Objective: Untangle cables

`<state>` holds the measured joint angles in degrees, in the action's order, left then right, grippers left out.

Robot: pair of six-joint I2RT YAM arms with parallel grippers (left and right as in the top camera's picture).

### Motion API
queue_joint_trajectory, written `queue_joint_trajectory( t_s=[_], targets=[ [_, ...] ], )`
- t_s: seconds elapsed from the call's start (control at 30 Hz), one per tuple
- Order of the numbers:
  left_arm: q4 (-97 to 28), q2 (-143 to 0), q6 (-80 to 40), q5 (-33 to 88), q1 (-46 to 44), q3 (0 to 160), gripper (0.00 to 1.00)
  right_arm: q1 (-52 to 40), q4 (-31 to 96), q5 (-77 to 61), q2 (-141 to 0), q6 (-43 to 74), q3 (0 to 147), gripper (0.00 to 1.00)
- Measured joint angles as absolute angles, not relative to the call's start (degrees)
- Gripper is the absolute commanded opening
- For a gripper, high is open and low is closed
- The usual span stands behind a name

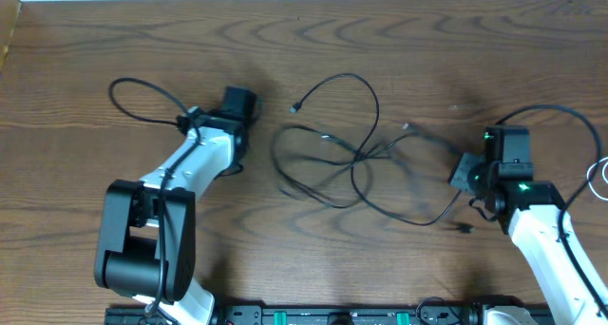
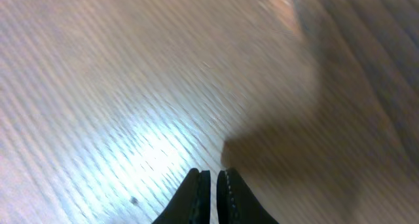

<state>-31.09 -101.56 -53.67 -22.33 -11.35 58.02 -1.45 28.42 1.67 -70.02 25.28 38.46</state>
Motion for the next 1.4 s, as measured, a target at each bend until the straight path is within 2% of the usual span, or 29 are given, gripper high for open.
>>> queue_joint_trajectory(
  t_s=[0.13, 0.3, 0.33, 0.4, 0.47, 0.53, 0.7, 0.9, 1.17, 1.33, 1.4],
  targets=[
    [-30.3, -101.6, -54.6, -17.4, -10.2, 58.0, 0.13, -1.3, 20.7, -4.7, -69.4, 28.1, 38.4, 0.02],
    [-26.8, -101.5, -51.0, -6.7, -10.3, 58.0, 0.14, -2.0, 16.3, -15.9, -69.9, 24.2, 38.4, 0.02],
    [-25.8, -101.6, -49.5, -4.4, -10.3, 58.0, 0.17, -2.1, 16.3, -18.1, -69.9, 22.9, 38.4, 0.02],
    [-22.7, -101.6, -45.8, 1.3, -10.3, 58.0, 0.37, -2.1, 16.3, -23.2, -70.0, 19.6, 38.4, 0.02],
    [-17.3, -101.6, -40.4, 10.3, -10.2, 58.0, 0.61, -2.2, 16.7, -27.0, -70.0, 16.6, 38.4, 0.01],
    [-12.4, -101.6, -35.7, 19.1, -10.3, 58.0, 0.72, -2.4, 17.3, -28.8, -70.1, 14.2, 38.4, 0.02],
    [-2.7, -101.5, -26.6, 38.2, -10.4, 58.2, 0.72, -2.4, 18.6, -28.7, -71.2, 11.6, 38.4, 0.02],
    [1.4, -101.5, -20.9, 48.4, -12.5, 58.2, 0.71, -3.2, 18.6, -28.7, -72.3, 10.9, 38.4, 0.02],
    [4.9, -101.5, -17.2, 51.3, -20.0, 58.2, 0.70, -5.1, 18.5, -28.7, -74.4, 10.5, 38.4, 0.01],
    [4.0, -101.5, -16.4, 46.5, -23.3, 58.2, 0.69, -5.1, 18.1, -28.7, -74.7, 10.5, 38.4, 0.01],
    [2.8, -101.5, -16.3, 43.4, -24.3, 58.2, 0.60, -5.1, 17.5, -28.7, -74.7, 10.7, 38.4, 0.01]
  ],
)
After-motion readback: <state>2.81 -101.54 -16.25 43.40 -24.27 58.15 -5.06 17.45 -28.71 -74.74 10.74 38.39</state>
